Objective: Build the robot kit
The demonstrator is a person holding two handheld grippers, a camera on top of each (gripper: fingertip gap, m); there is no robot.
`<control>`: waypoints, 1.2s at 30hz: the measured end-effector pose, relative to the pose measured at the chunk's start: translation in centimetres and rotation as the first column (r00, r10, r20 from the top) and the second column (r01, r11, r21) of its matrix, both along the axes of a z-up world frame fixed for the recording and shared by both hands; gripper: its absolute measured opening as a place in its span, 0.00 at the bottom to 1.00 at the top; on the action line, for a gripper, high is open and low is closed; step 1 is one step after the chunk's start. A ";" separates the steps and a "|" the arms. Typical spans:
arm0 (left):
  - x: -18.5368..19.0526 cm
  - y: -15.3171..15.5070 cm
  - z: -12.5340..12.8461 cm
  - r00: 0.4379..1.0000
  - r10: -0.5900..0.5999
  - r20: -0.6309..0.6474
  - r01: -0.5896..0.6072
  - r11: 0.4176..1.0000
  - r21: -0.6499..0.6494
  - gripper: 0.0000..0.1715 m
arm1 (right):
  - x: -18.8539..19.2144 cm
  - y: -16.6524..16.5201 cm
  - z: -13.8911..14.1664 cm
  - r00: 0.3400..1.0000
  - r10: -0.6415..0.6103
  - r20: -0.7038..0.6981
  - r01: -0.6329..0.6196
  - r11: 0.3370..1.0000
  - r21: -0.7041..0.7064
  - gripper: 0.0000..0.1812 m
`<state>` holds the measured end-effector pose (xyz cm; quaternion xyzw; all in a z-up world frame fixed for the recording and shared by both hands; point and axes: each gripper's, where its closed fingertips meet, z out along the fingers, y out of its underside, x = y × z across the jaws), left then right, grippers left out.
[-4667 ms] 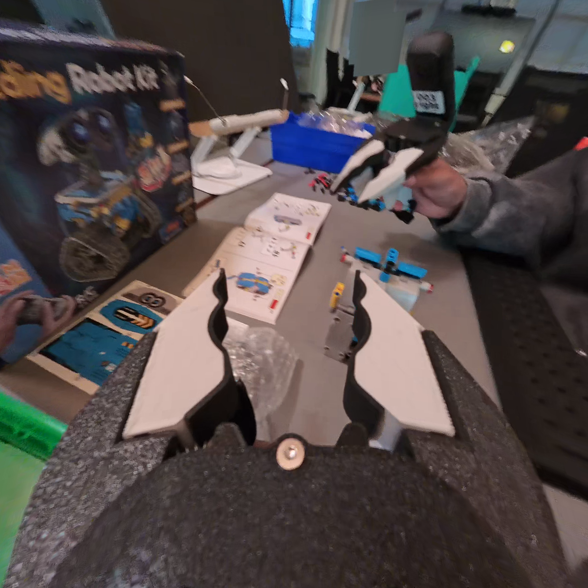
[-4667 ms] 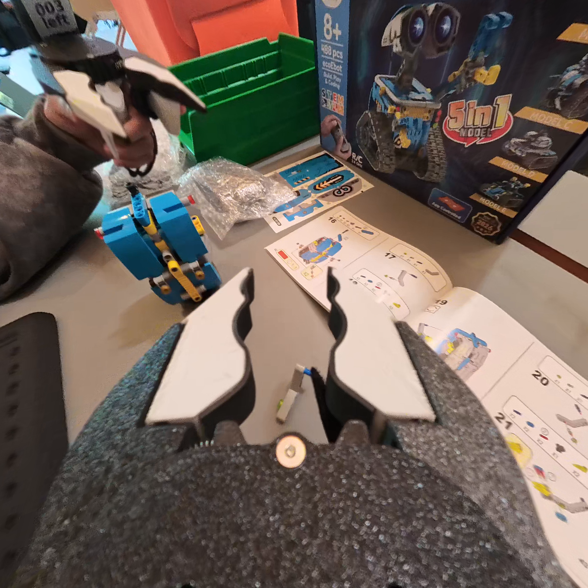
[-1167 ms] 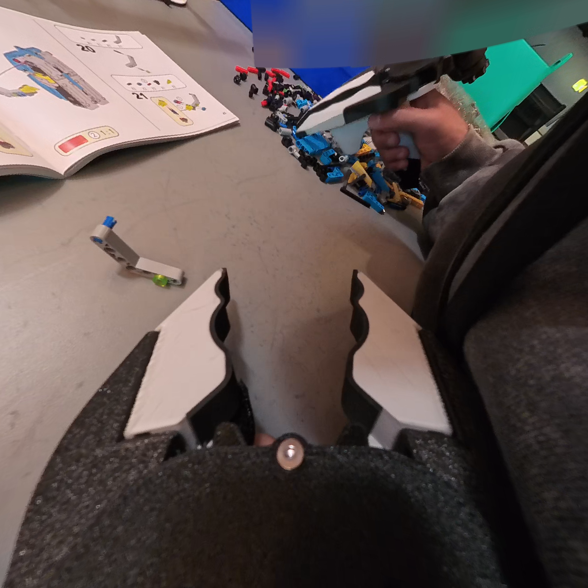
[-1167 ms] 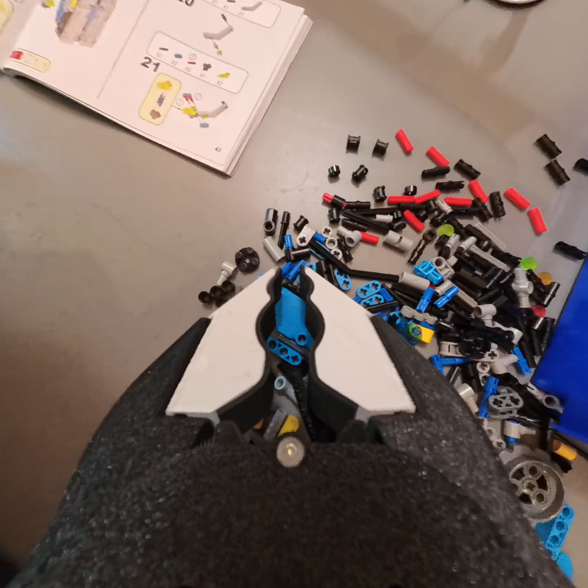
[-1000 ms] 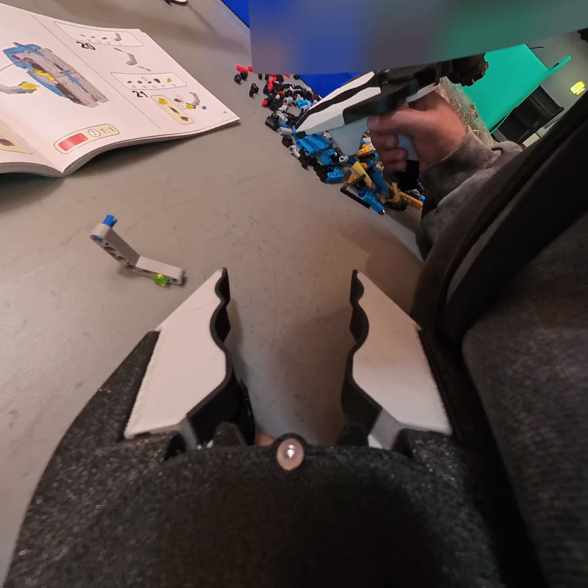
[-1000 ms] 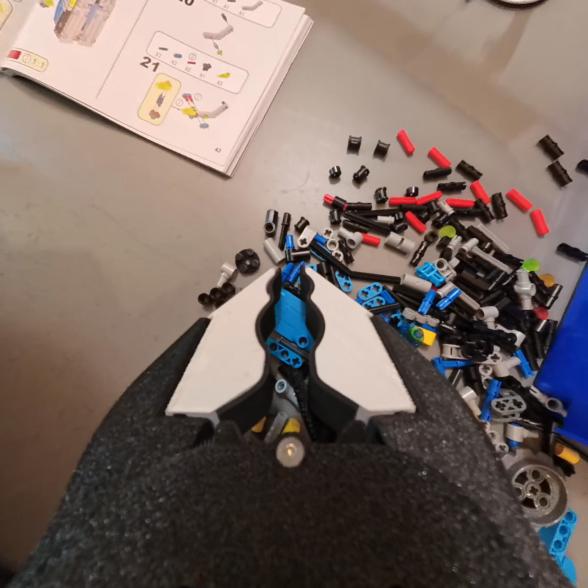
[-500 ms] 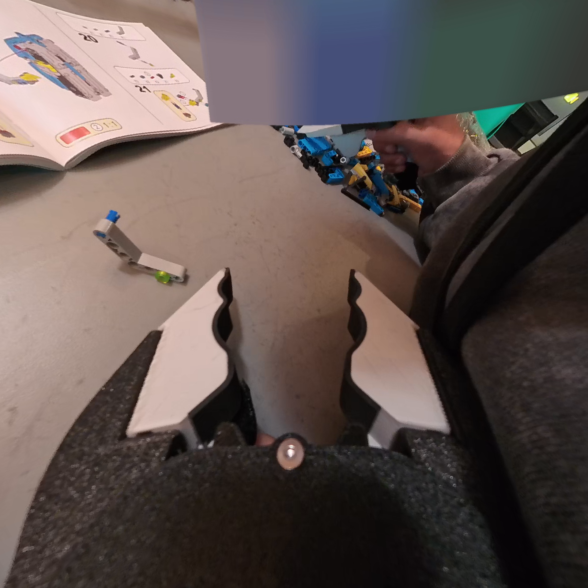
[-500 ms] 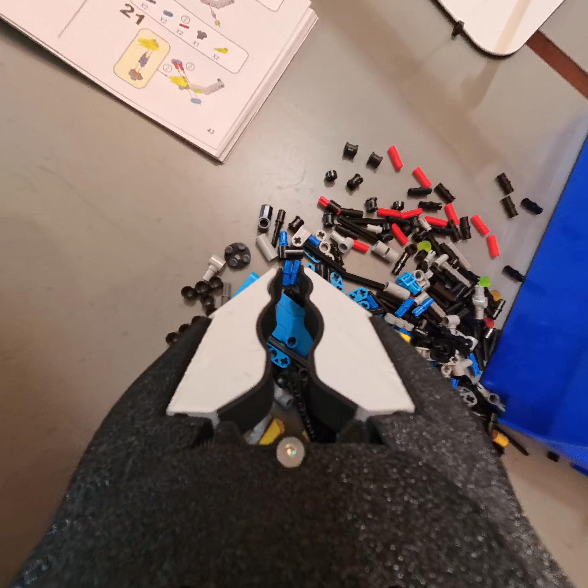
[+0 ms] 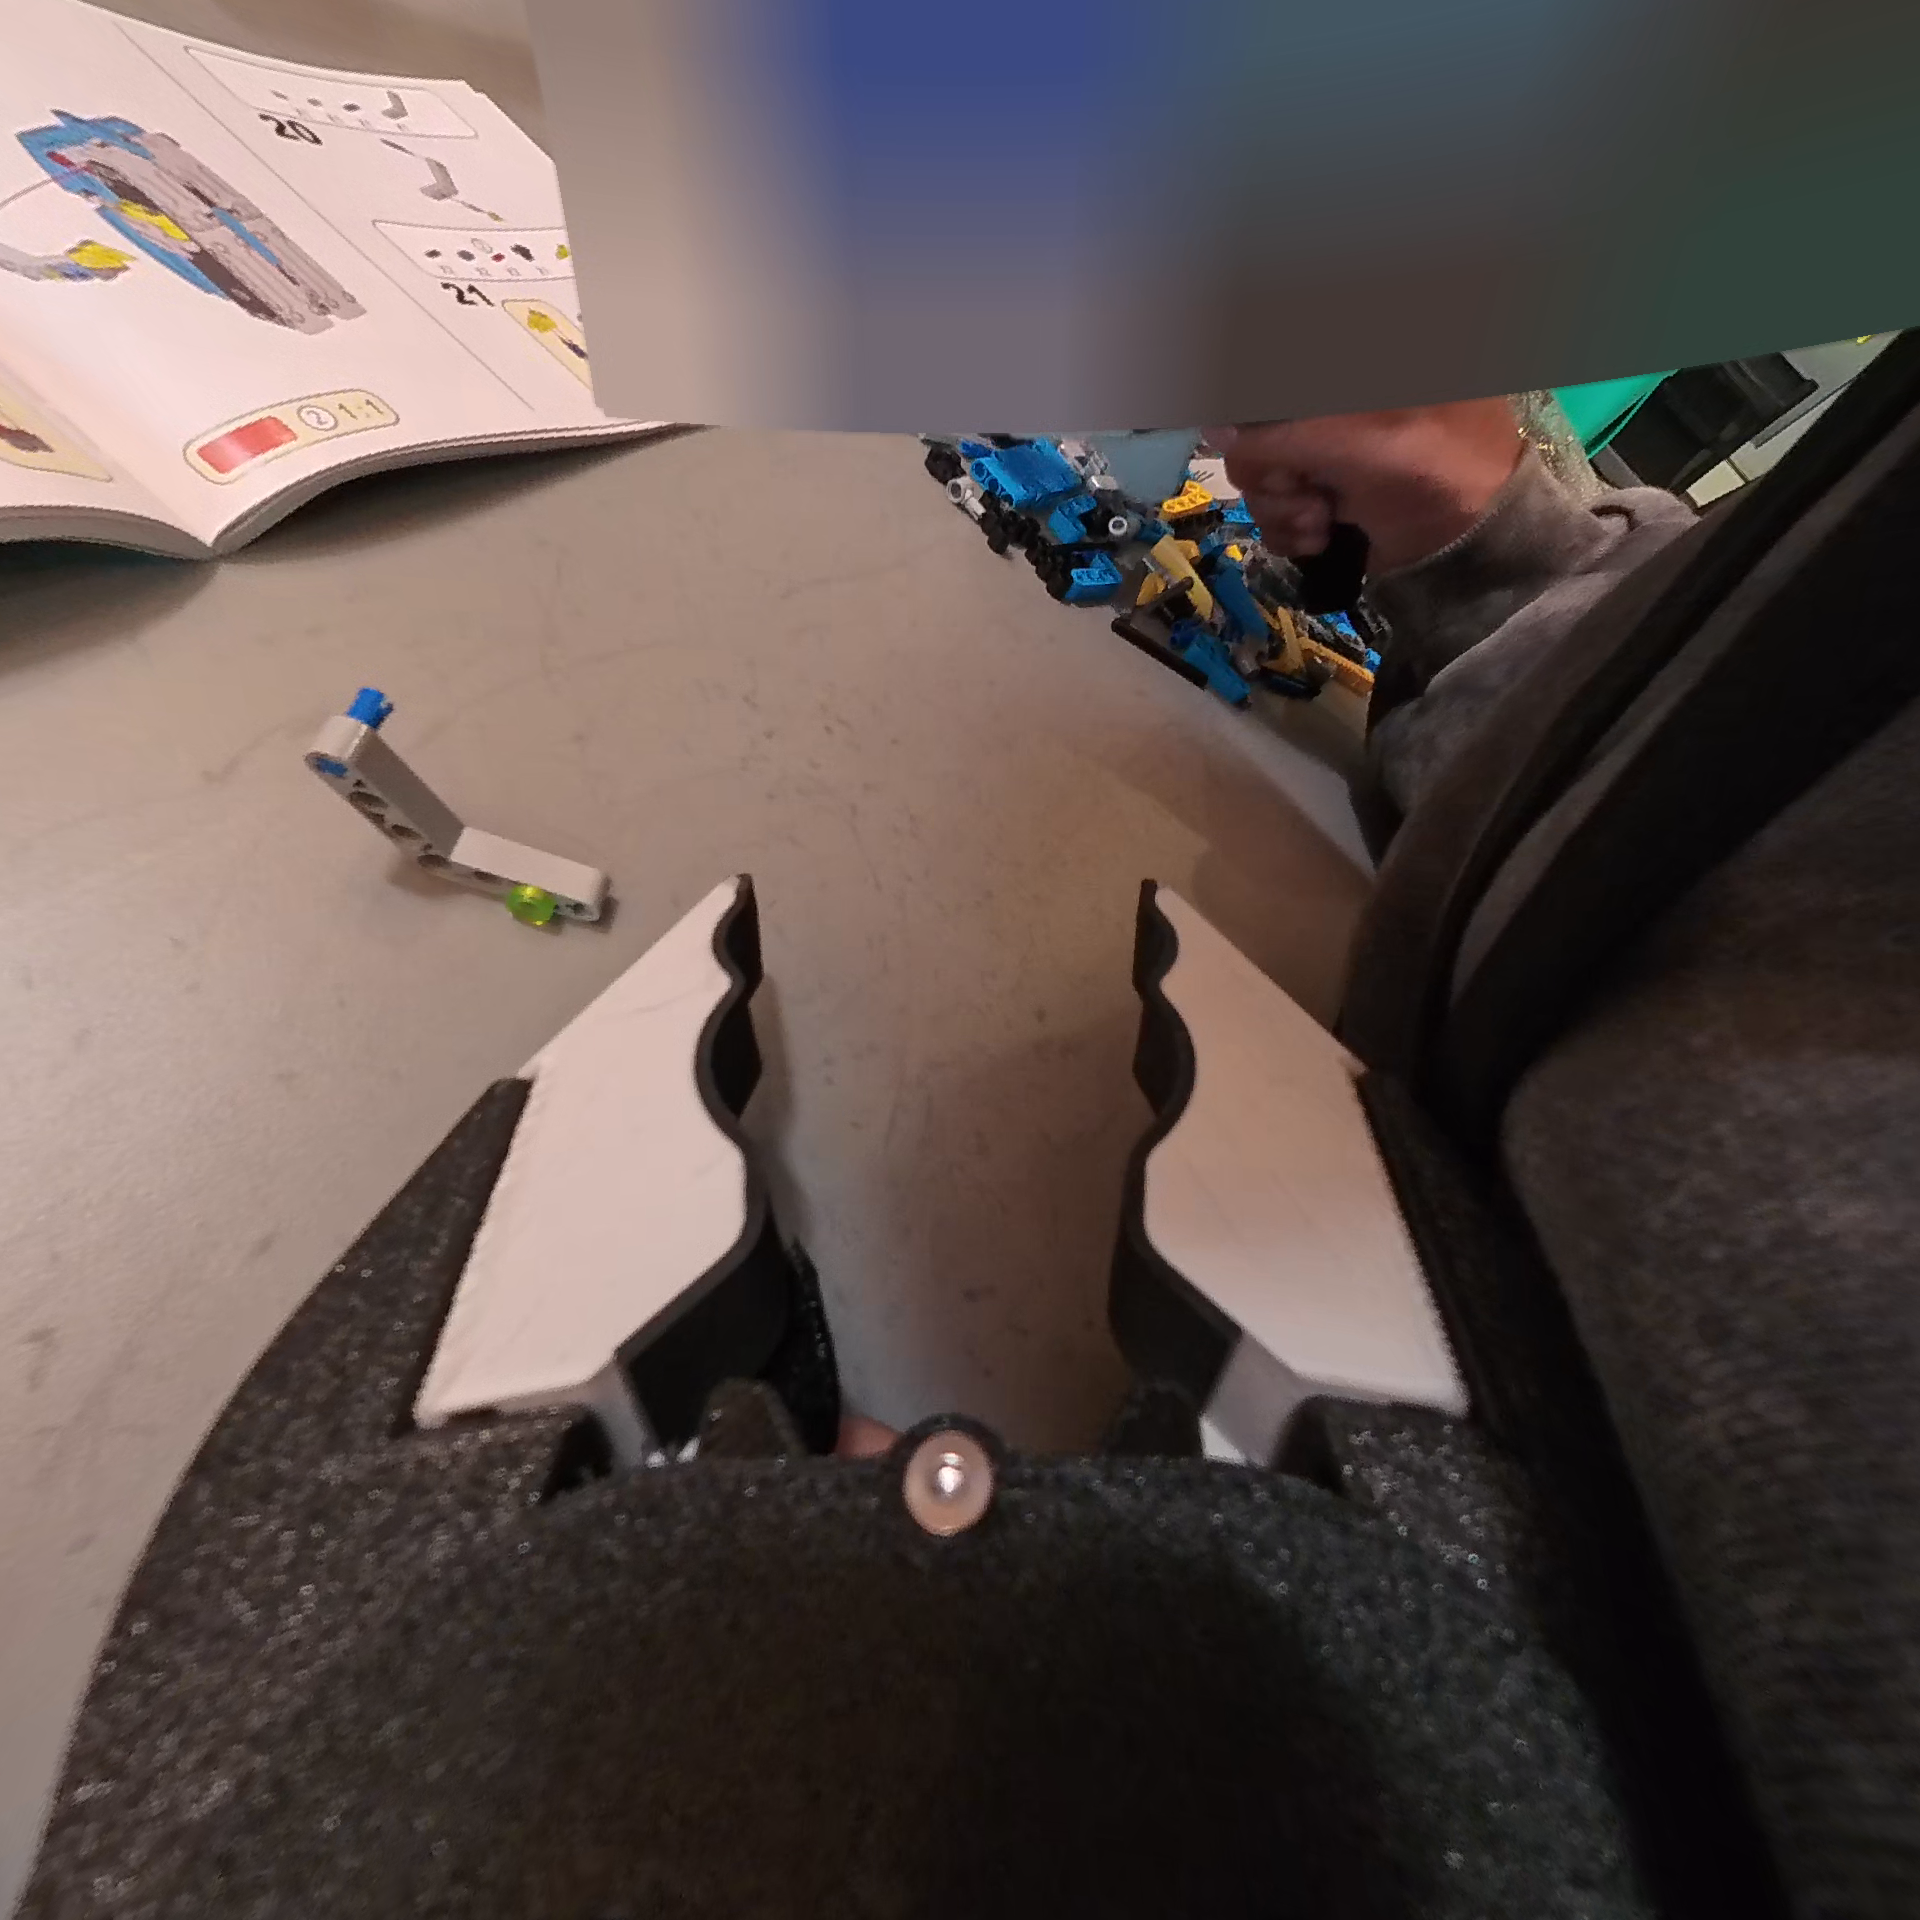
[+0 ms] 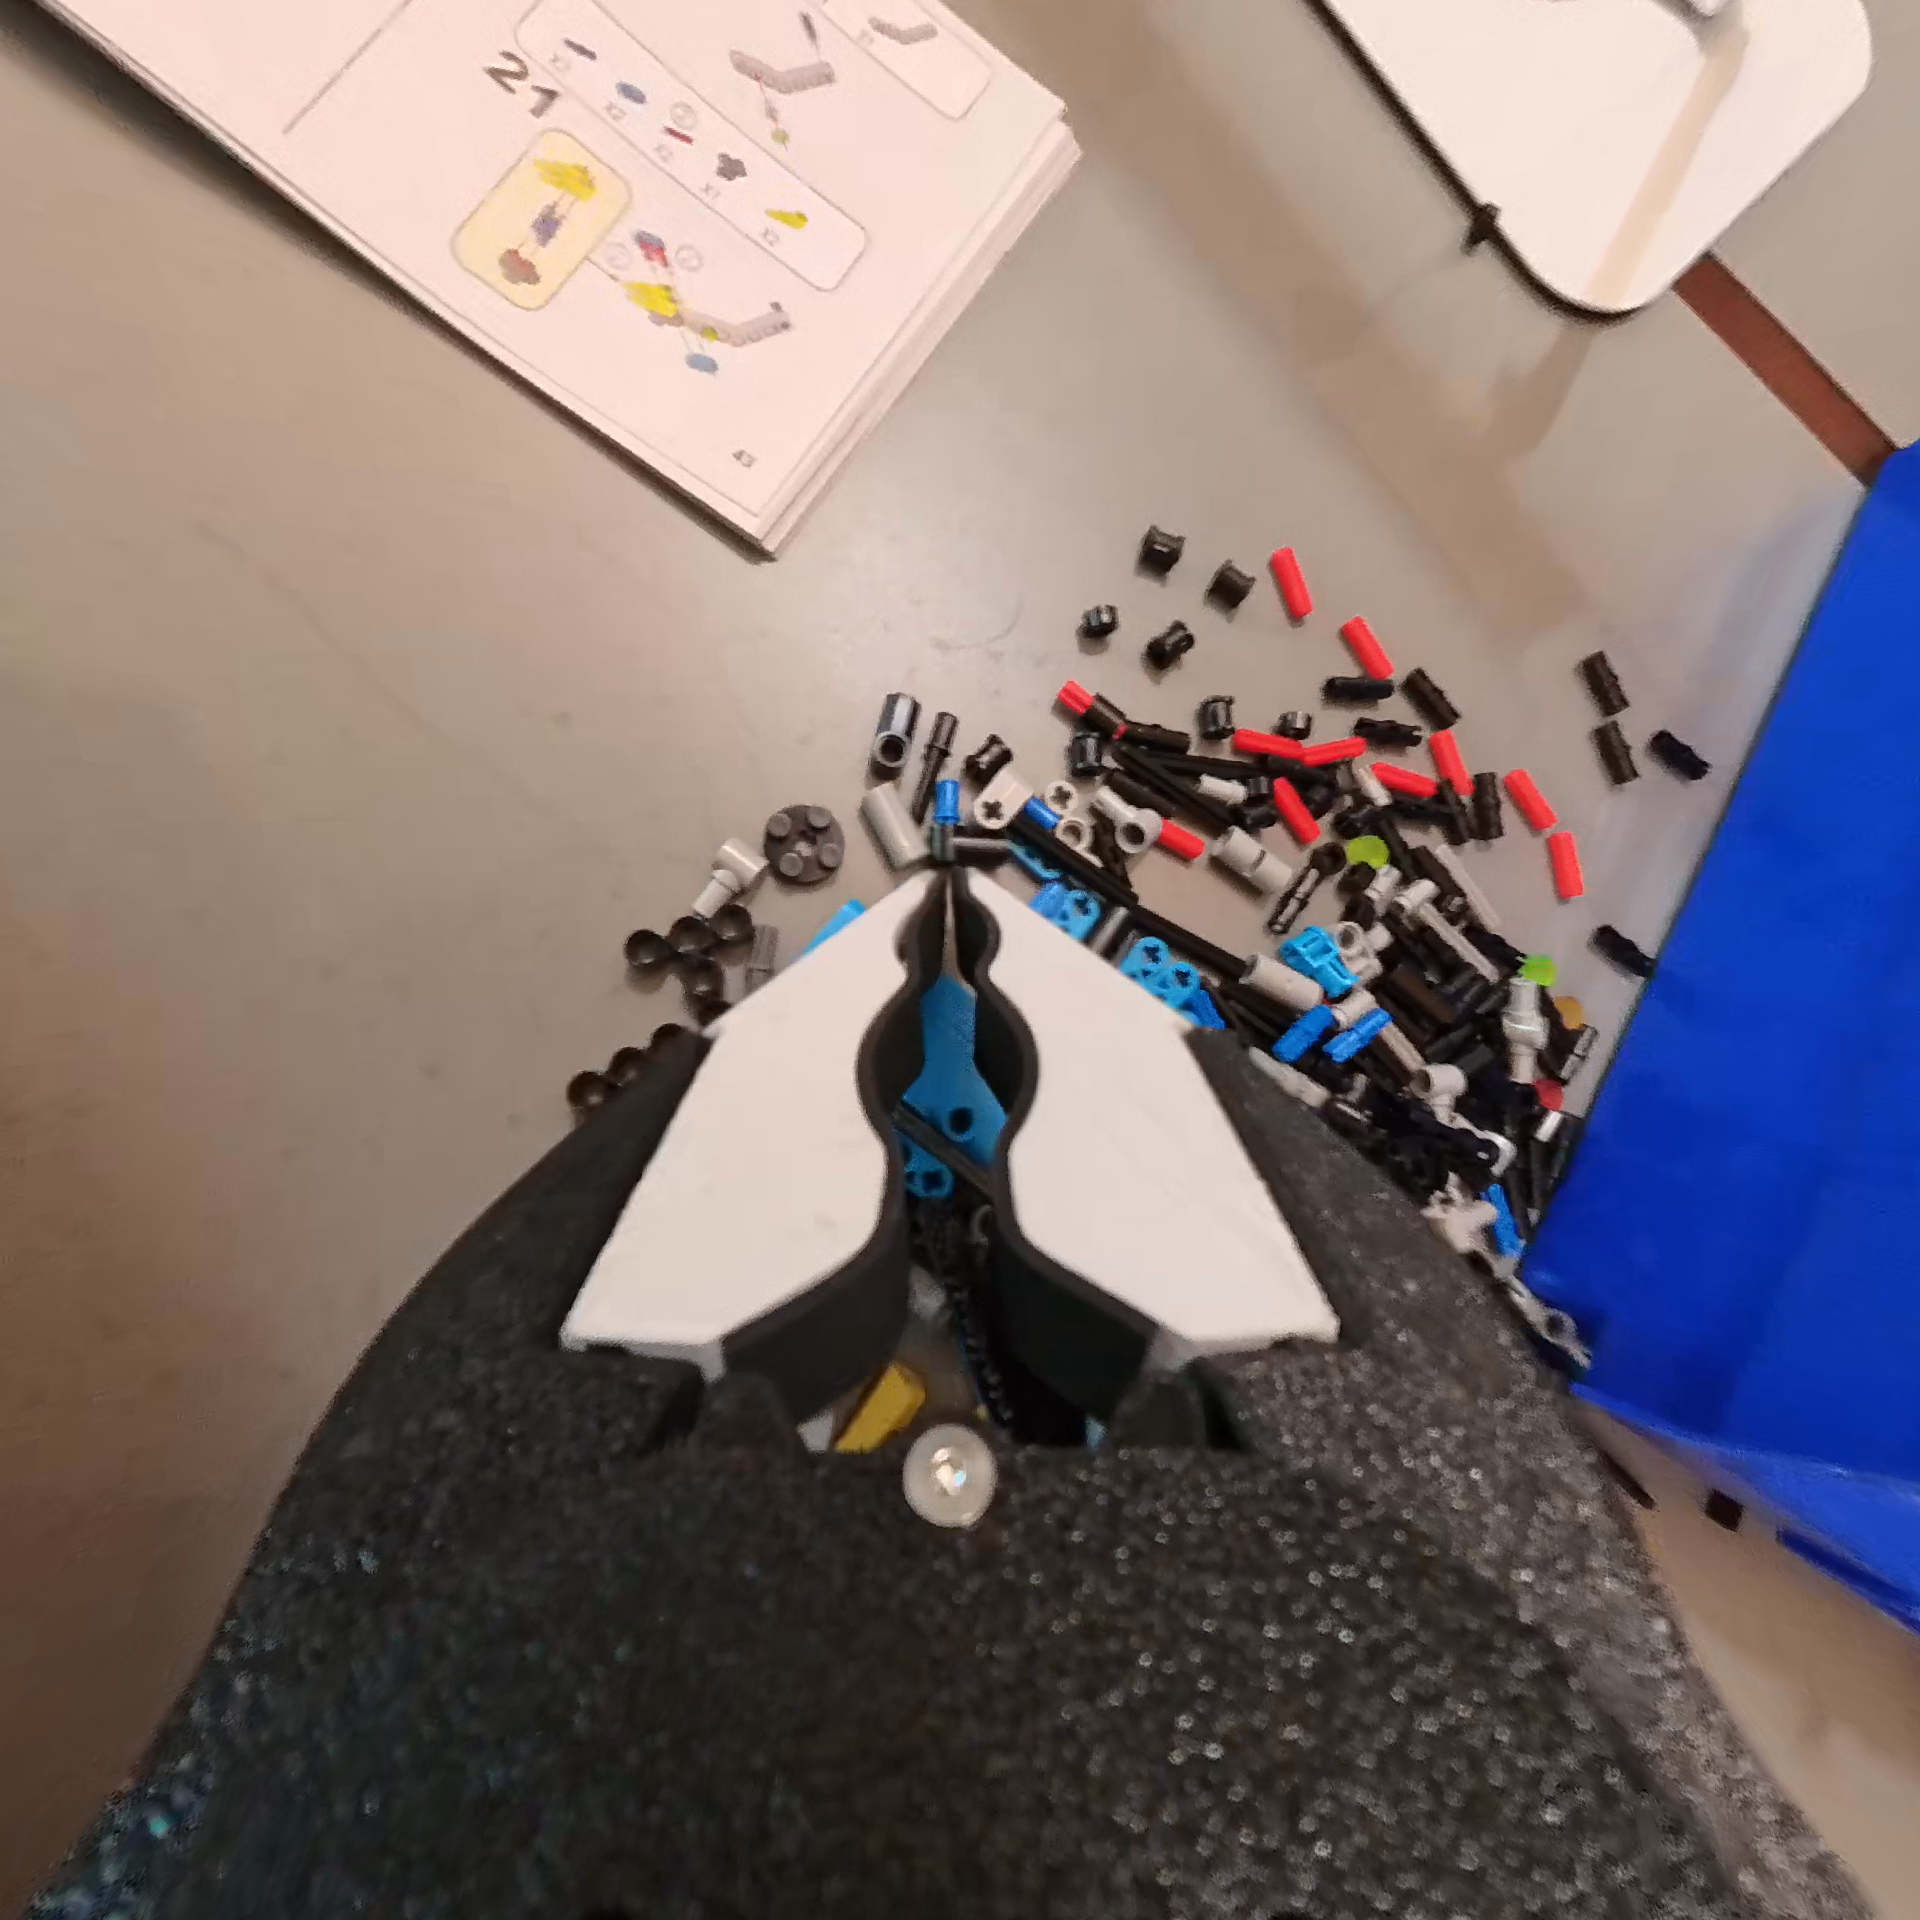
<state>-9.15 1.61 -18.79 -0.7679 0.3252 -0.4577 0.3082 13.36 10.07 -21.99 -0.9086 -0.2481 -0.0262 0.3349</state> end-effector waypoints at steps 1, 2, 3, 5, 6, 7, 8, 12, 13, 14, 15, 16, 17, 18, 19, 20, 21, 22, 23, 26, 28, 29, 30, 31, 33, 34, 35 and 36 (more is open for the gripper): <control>0.0 0.0 0.0 1.000 0.000 0.000 0.000 1.000 0.000 0.42 | -0.3 -0.1 0.0 1.000 0.008 -0.022 -0.008 1.000 -0.003 0.03; 0.0 0.0 0.0 1.000 0.001 0.001 -0.001 1.000 -0.001 0.42 | -0.5 -0.1 0.0 0.999 0.010 -0.039 -0.010 1.000 -0.010 0.05; 0.0 0.0 0.0 1.000 0.001 0.001 -0.001 1.000 -0.001 0.42 | -0.7 -0.2 0.0 0.999 0.018 -0.046 -0.019 1.000 -0.014 0.06; 0.0 0.0 0.0 1.000 0.001 0.002 -0.001 1.000 -0.001 0.42 | -0.7 -0.2 0.0 0.998 0.016 -0.055 -0.017 1.000 -0.015 0.06; 0.0 0.0 0.0 1.000 0.001 0.003 -0.001 1.000 -0.001 0.42 | -0.6 -0.2 -0.1 0.998 0.012 -0.055 -0.013 1.000 -0.021 0.06; 0.0 0.0 0.0 1.000 0.001 0.003 -0.001 1.000 -0.002 0.42 | -0.5 -0.3 -0.3 0.999 0.009 -0.052 -0.011 1.000 -0.029 0.05; 0.0 0.0 0.0 1.000 0.001 0.003 -0.001 1.000 -0.002 0.42 | -0.4 -0.4 -0.5 0.999 0.005 -0.053 -0.007 0.999 -0.041 0.05; 0.0 0.0 0.0 1.000 0.002 0.005 -0.002 1.000 -0.002 0.42 | -0.6 -0.5 -0.6 0.996 -0.001 -0.088 -0.003 0.999 -0.053 0.02; 0.0 0.0 0.0 1.000 0.002 0.004 -0.002 1.000 -0.002 0.42 | -0.6 -0.5 -0.6 0.996 -0.005 -0.094 0.000 0.999 -0.053 0.02; 0.0 0.0 0.0 1.000 0.002 0.004 -0.002 1.000 -0.002 0.42 | -0.7 -0.5 -0.6 0.995 -0.003 -0.103 -0.003 0.999 -0.054 0.01; 0.0 0.0 0.0 1.000 0.002 0.004 -0.002 1.000 -0.002 0.42 | -0.5 -0.4 -0.4 0.995 -0.006 -0.095 0.002 0.999 -0.047 0.02; 0.0 0.0 0.0 1.000 0.002 0.004 -0.002 1.000 -0.002 0.42 | -0.1 -0.1 0.0 0.997 -0.016 -0.078 0.015 1.000 -0.020 0.02; 0.0 0.0 0.0 1.000 0.003 0.004 -0.003 1.000 -0.003 0.42 | -0.1 0.0 0.5 0.996 -0.015 -0.087 0.015 1.000 0.005 0.03; -0.1 0.1 0.0 1.000 0.004 0.004 -0.004 1.000 -0.003 0.42 | -0.5 0.0 1.0 0.992 -0.010 -0.126 0.012 1.000 0.012 0.04; -0.1 0.1 0.0 1.000 0.004 0.004 -0.004 1.000 -0.003 0.42 | -0.7 0.0 1.2 0.987 -0.007 -0.163 0.008 1.000 0.006 0.04; -0.1 0.1 0.0 1.000 0.005 0.004 -0.005 1.000 -0.003 0.42 | -0.6 -0.1 1.1 0.985 -0.009 -0.170 0.008 1.000 -0.005 0.04; -0.1 0.1 0.0 1.000 0.005 0.005 -0.005 1.000 -0.002 0.42 | -0.3 -0.3 0.8 0.987 -0.014 -0.160 0.010 1.000 -0.023 0.04; -0.1 0.1 0.0 1.000 0.005 0.005 -0.005 1.000 -0.002 0.42 | 0.0 -0.4 0.3 0.989 -0.023 -0.147 0.017 0.999 -0.042 0.05; -0.1 0.1 0.0 1.000 0.005 0.005 -0.005 1.000 -0.002 0.42 | 0.2 -0.5 -0.2 0.989 -0.031 -0.141 0.023 0.998 -0.059 0.06; -0.1 0.1 0.0 1.000 0.004 0.005 -0.004 1.000 -0.001 0.42 | 0.1 -0.6 -0.6 0.987 -0.033 -0.157 0.021 0.997 -0.076 0.06; -0.1 0.1 0.0 1.000 0.004 0.005 -0.004 1.000 -0.001 0.42 | -0.1 -0.7 -0.8 0.987 -0.026 -0.158 0.012 0.996 -0.086 0.04; -0.1 0.1 0.0 1.000 0.003 0.004 -0.003 1.000 -0.001 0.42 | -0.2 -0.8 -0.9 0.988 -0.021 -0.154 0.007 0.996 -0.091 0.03; -0.1 0.0 0.0 1.000 0.003 0.004 -0.003 1.000 0.000 0.42 | -0.2 -0.8 -1.0 0.989 -0.019 -0.146 0.006 0.996 -0.090 0.03; 0.0 0.0 0.0 1.000 0.003 0.004 -0.003 1.000 0.001 0.42 | -0.2 -0.8 -1.0 0.990 -0.017 -0.139 0.005 0.996 -0.087 0.03; 0.0 0.0 0.0 1.000 0.002 0.004 -0.002 1.000 0.001 0.42 | -0.2 -0.8 -1.0 0.991 -0.016 -0.135 0.004 0.996 -0.085 0.03; 0.0 0.0 0.0 1.000 0.003 0.004 -0.003 1.000 0.001 0.42 | -0.2 -0.8 -1.0 0.991 -0.016 -0.135 0.005 0.996 -0.085 0.03; 0.0 0.0 0.0 1.000 0.003 0.004 -0.003 1.000 0.000 0.42 | -0.2 -0.7 -1.0 0.992 -0.013 -0.124 0.003 0.997 -0.082 0.02; 0.0 0.0 0.0 1.000 0.003 0.004 -0.003 1.000 0.000 0.42 | -0.2 -0.7 -0.9 0.994 -0.011 -0.108 0.003 0.997 -0.074 0.02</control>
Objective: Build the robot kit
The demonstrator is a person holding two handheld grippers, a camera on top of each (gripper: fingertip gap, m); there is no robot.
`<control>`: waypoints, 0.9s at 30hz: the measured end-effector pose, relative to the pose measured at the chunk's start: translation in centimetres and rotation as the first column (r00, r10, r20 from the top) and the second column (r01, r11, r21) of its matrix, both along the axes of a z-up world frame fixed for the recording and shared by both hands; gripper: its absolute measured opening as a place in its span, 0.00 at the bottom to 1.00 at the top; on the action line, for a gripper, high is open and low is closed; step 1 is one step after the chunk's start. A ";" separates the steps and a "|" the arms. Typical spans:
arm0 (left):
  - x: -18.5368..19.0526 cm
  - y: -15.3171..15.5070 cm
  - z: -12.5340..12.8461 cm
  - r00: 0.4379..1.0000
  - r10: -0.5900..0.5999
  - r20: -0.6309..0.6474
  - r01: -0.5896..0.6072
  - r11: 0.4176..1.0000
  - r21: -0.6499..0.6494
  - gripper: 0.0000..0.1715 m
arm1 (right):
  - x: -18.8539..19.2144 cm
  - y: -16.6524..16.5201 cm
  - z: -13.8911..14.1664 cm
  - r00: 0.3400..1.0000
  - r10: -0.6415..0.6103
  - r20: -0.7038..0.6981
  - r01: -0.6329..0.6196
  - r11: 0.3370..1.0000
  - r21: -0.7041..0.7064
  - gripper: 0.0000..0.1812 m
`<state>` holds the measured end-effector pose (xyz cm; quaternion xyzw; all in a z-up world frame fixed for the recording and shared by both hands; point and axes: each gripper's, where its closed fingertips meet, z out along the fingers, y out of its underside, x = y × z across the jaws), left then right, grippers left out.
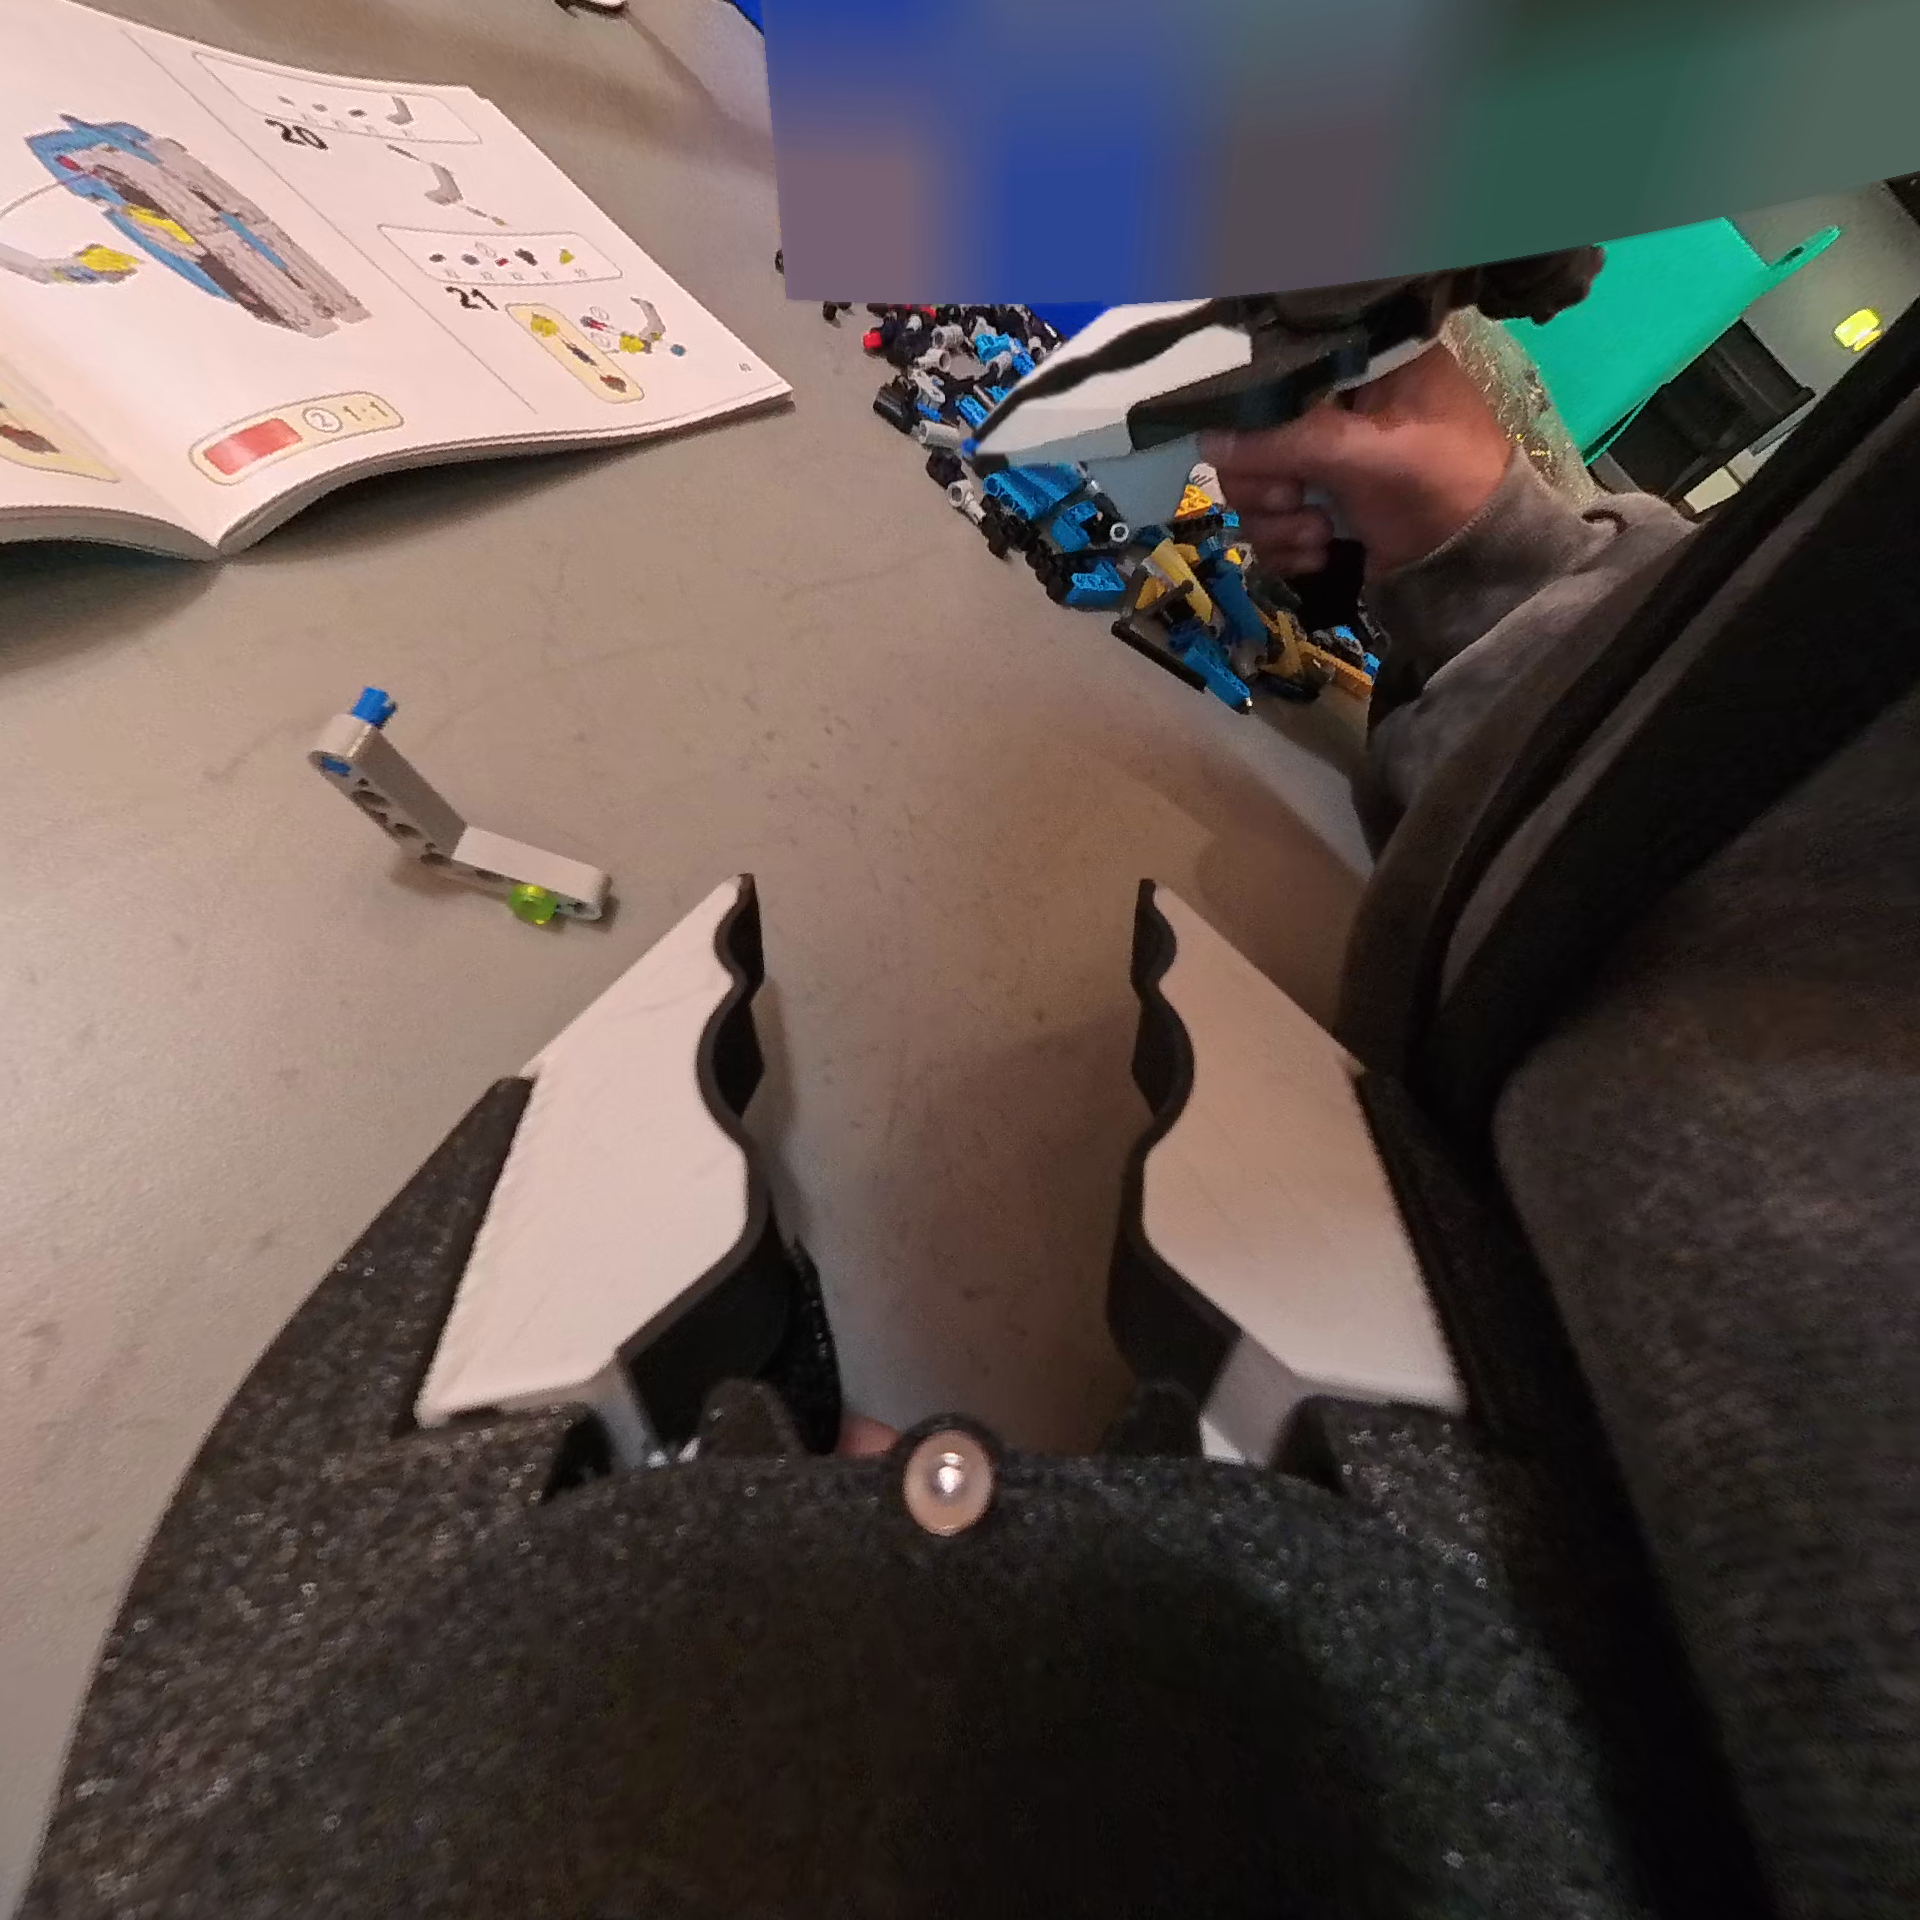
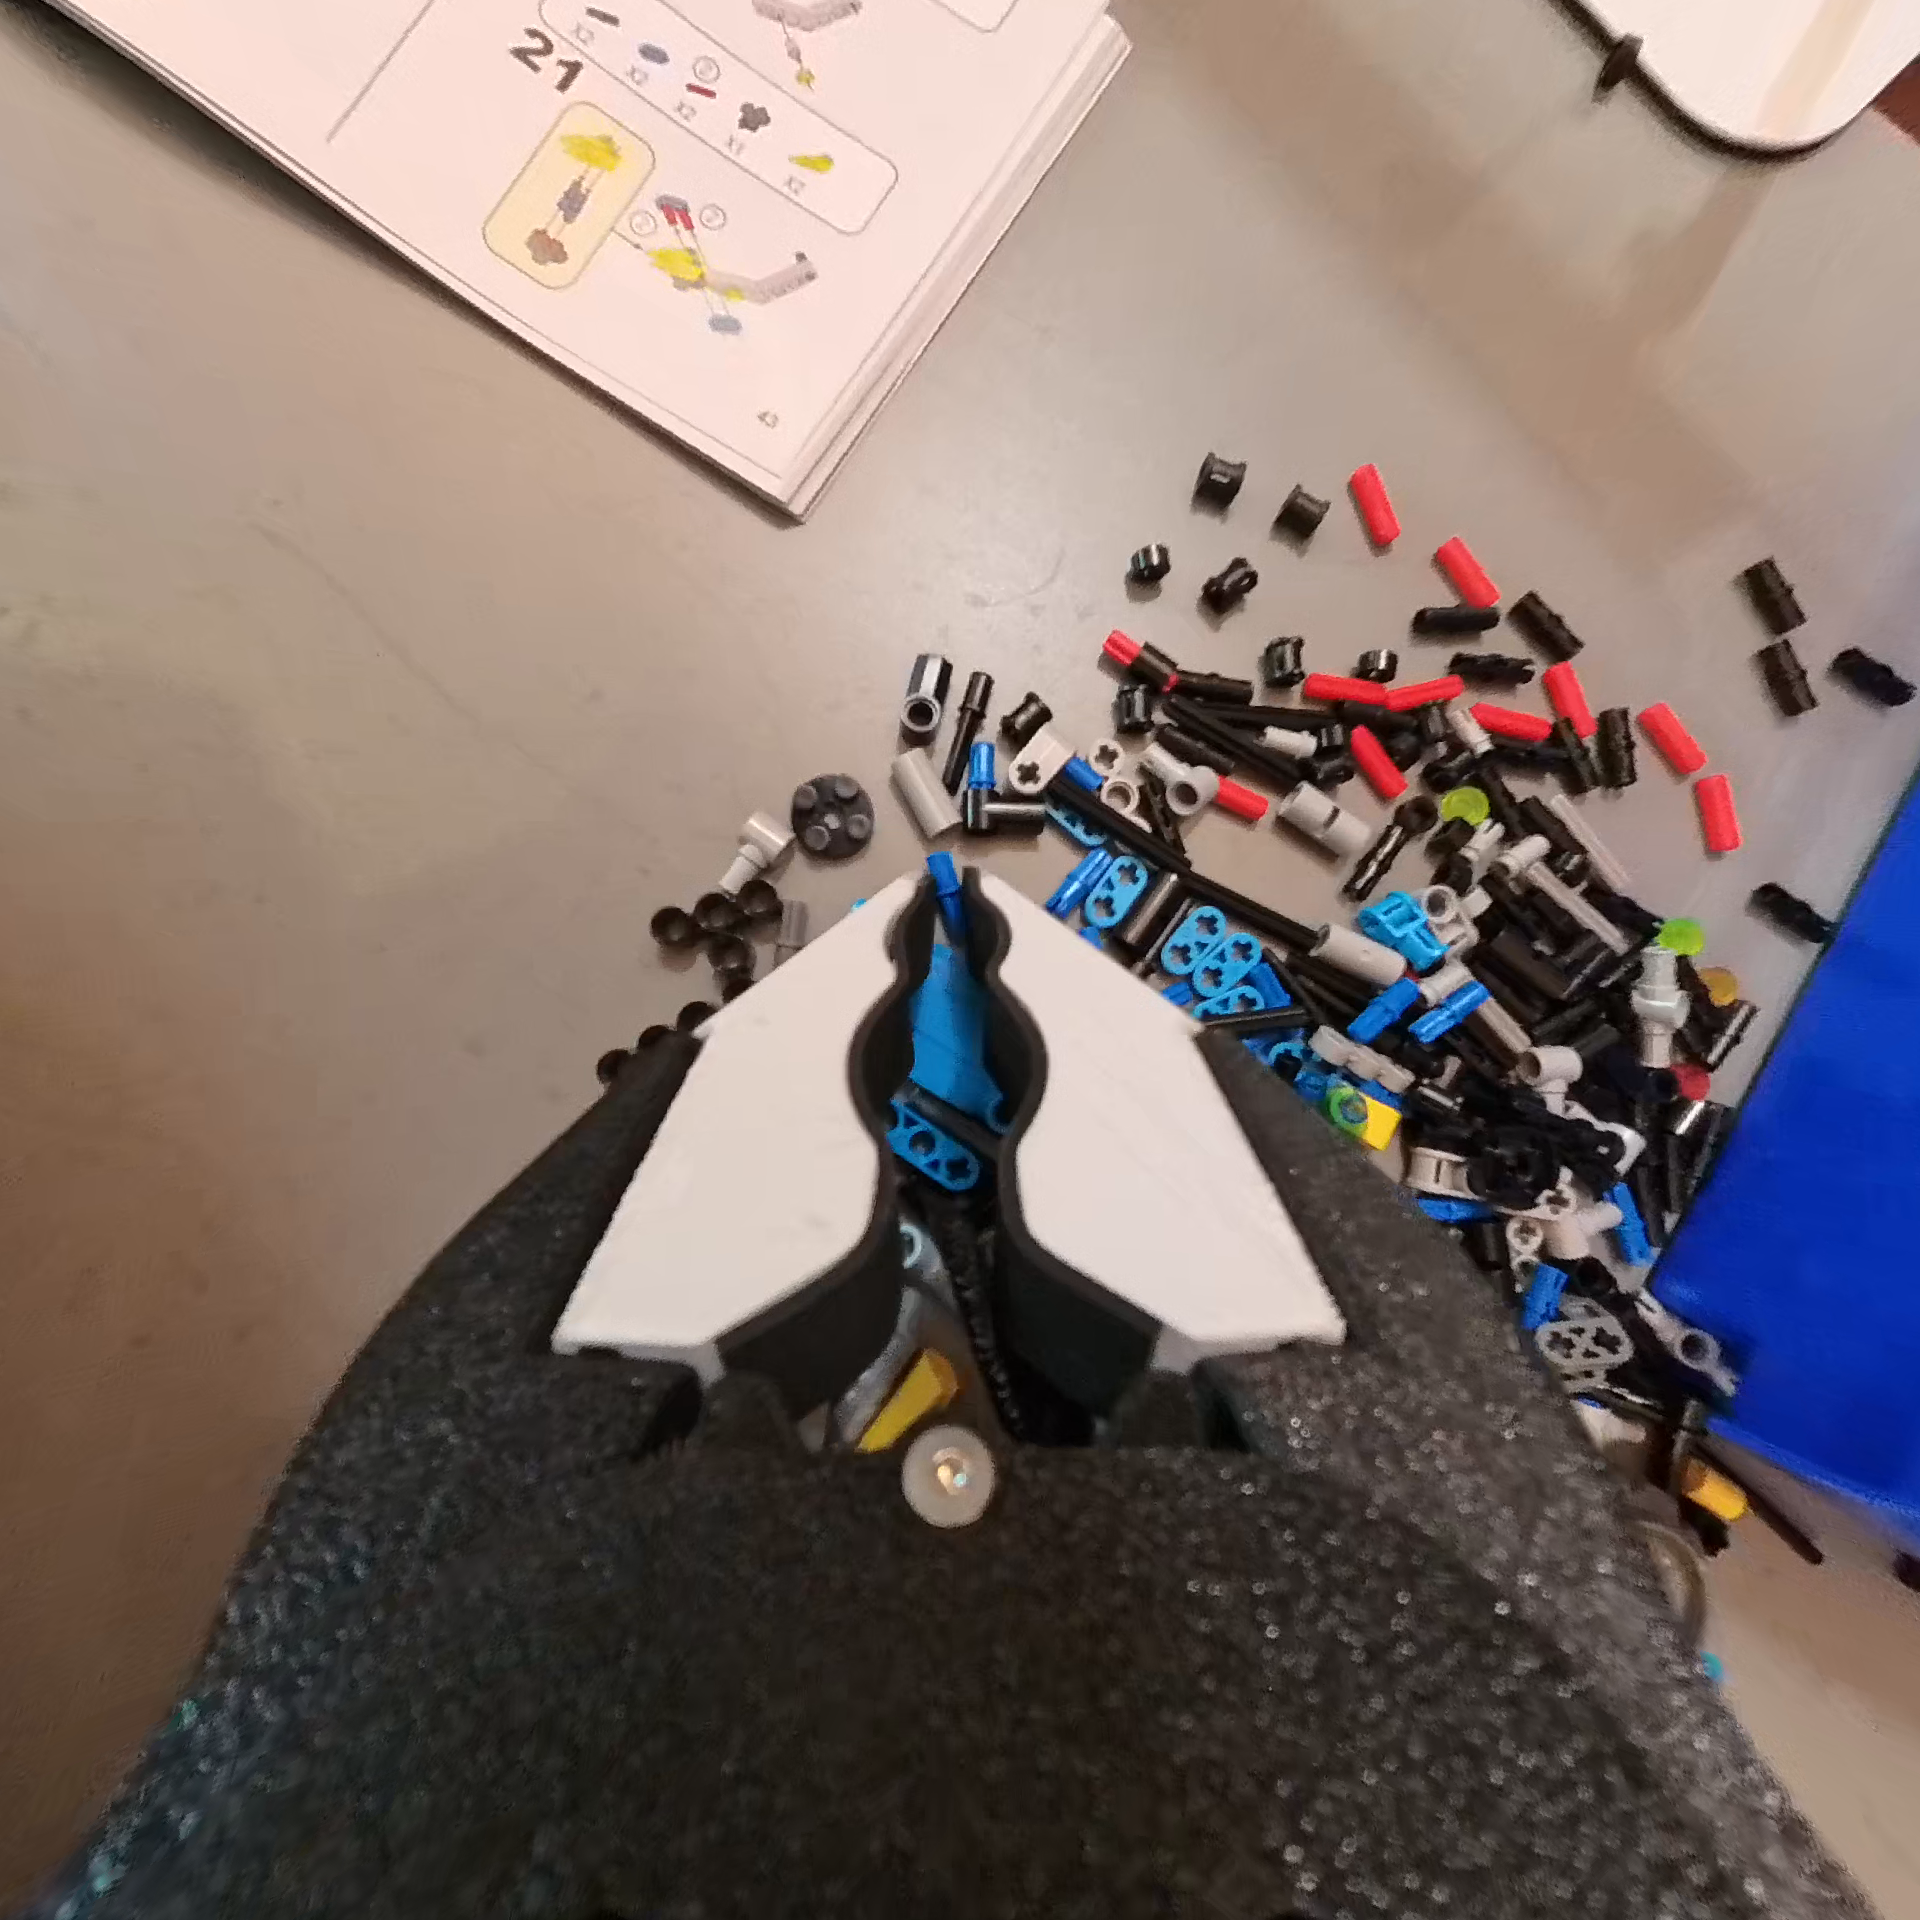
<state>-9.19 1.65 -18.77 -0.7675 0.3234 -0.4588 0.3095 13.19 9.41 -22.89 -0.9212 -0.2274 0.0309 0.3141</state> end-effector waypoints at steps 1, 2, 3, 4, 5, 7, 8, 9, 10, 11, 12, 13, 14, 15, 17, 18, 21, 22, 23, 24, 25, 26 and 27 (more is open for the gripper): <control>0.0 0.0 0.0 1.000 0.000 -0.001 0.000 1.000 -0.001 0.42 | -0.4 0.1 0.3 1.000 0.021 0.002 -0.021 1.000 0.019 0.02; 0.0 0.0 0.0 1.000 0.000 -0.001 0.000 1.000 -0.001 0.42 | -1.5 0.1 1.1 0.998 0.063 -0.018 -0.062 0.997 0.053 0.02; 0.0 0.0 -0.1 1.000 0.000 -0.003 0.000 1.000 -0.002 0.42 | -3.4 0.1 2.2 0.991 0.121 -0.059 -0.115 0.988 0.104 0.02; 0.0 0.0 -0.1 1.000 0.000 -0.006 0.000 1.000 -0.002 0.42 | -6.0 -0.3 3.5 0.972 0.202 -0.122 -0.183 0.971 0.152 0.03; 0.1 0.0 -0.1 1.000 -0.002 -0.010 0.002 1.000 0.001 0.42 | -8.8 -0.9 4.5 0.941 0.283 -0.185 -0.250 0.951 0.184 0.02; 0.1 -0.1 0.0 1.000 -0.003 -0.013 0.003 1.000 0.015 0.42 | -14.0 -2.6 4.6 0.872 0.402 -0.279 -0.370 0.915 0.163 0.03; 0.1 -0.1 0.0 1.000 -0.001 -0.013 0.001 1.000 0.023 0.42 | -15.8 -3.4 3.9 0.853 0.445 -0.274 -0.424 0.895 0.138 0.03; 0.0 0.0 0.1 1.000 0.005 -0.012 -0.004 1.000 0.031 0.42 | -17.2 -3.8 3.1 0.843 0.475 -0.253 -0.460 0.880 0.120 0.03; -0.1 0.1 0.2 1.000 0.014 -0.011 -0.014 0.999 0.038 0.42 | -18.3 -4.2 2.2 0.830 0.502 -0.241 -0.494 0.864 0.097 0.02; -0.3 0.2 0.3 1.000 0.026 -0.011 -0.025 0.999 0.046 0.42 | -19.3 -4.5 1.4 0.821 0.517 -0.241 -0.516 0.853 0.072 0.03; -0.5 0.4 0.3 0.999 0.040 -0.015 -0.039 0.998 0.054 0.42 | -20.4 -4.7 0.9 0.811 0.525 -0.257 -0.530 0.846 0.054 0.03; -0.7 0.7 0.3 0.998 0.057 -0.024 -0.055 0.997 0.062 0.42 | -21.4 -4.9 0.7 0.799 0.538 -0.270 -0.548 0.836 0.045 0.03; -0.9 1.0 0.2 0.996 0.075 -0.036 -0.073 0.995 0.070 0.41 | -22.2 -4.7 0.6 0.793 0.549 -0.264 -0.557 0.829 0.050 0.03; -1.1 1.3 0.1 0.995 0.091 -0.045 -0.087 0.993 0.074 0.41 | -22.6 -4.1 0.5 0.804 0.542 -0.243 -0.544 0.836 0.065 0.03; -1.3 1.5 0.2 0.993 0.111 -0.049 -0.106 0.991 0.085 0.41 | -23.5 -3.1 0.8 0.819 0.521 -0.241 -0.519 0.851 0.077 0.03; -1.5 1.7 0.3 0.990 0.127 -0.057 -0.121 0.987 0.108 0.41 | -24.1 -2.9 0.9 0.819 0.511 -0.262 -0.510 0.857 0.078 0.03; -2.3 2.3 0.4 0.976 0.190 -0.106 -0.166 0.966 0.196 0.40 | -24.5 -2.8 -0.2 0.837 0.508 -0.204 -0.510 0.859 0.044 0.03; -2.6 2.6 0.3 0.969 0.214 -0.126 -0.182 0.958 0.222 0.39 | -24.5 -2.6 0.0 0.839 0.515 -0.173 -0.512 0.856 0.069 0.03; -3.0 2.8 0.2 0.960 0.238 -0.147 -0.197 0.949 0.246 0.39 | -24.4 -2.4 0.2 0.847 0.510 -0.149 -0.502 0.860 0.093 0.04; -3.2 3.0 0.2 0.953 0.259 -0.160 -0.210 0.940 0.268 0.39 | -24.3 -2.4 0.4 0.848 0.508 -0.149 -0.497 0.861 0.106 0.08; -3.4 3.0 0.3 0.948 0.272 -0.165 -0.218 0.933 0.286 0.39 | -24.4 -2.6 0.7 0.841 0.511 -0.178 -0.499 0.860 0.110 0.11; -3.5 3.0 0.3 0.946 0.278 -0.166 -0.221 0.928 0.299 0.39 | -24.0 -2.7 1.2 0.837 0.508 -0.203 -0.495 0.861 0.114 0.12; -3.6 3.1 0.4 0.944 0.284 -0.168 -0.222 0.924 0.311 0.39 | -23.2 -2.4 1.9 0.843 0.494 -0.213 -0.477 0.869 0.130 0.12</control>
